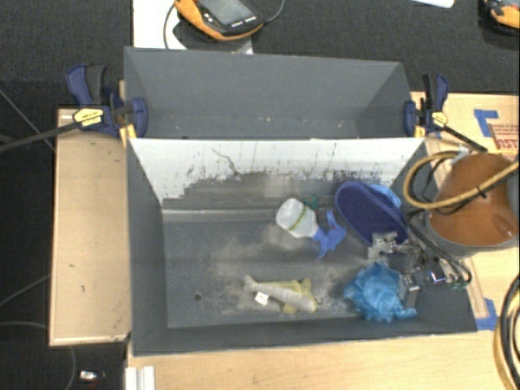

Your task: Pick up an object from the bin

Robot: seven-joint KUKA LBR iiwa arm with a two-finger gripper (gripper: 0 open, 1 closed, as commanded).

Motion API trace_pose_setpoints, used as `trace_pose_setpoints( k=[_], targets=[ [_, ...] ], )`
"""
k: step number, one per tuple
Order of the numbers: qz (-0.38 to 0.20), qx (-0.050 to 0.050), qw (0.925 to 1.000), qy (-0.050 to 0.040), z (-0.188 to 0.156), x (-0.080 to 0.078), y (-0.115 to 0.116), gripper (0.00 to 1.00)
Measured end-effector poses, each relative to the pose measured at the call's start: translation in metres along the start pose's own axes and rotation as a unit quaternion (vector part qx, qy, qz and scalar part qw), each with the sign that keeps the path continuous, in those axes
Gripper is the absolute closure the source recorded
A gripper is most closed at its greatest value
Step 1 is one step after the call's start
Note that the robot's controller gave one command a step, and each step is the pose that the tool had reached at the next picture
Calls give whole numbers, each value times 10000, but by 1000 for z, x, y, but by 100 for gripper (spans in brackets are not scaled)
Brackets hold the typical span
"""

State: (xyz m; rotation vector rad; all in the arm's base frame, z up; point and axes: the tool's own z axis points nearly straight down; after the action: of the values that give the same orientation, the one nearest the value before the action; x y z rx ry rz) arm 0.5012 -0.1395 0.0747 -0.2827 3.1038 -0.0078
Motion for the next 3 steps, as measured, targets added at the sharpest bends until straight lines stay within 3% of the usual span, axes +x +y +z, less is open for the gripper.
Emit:
trace_pose_setpoints(
  k=[1, 2, 3],
  targets=[
    [-51, 1, 10000, -16, 2, 6, -5, 0],
    [-1295, 15, 9916, -46, 1, 14, 0, 0],
    [-1833, 9, 9830, -68, 3, 12, -5, 0]
  ],
)
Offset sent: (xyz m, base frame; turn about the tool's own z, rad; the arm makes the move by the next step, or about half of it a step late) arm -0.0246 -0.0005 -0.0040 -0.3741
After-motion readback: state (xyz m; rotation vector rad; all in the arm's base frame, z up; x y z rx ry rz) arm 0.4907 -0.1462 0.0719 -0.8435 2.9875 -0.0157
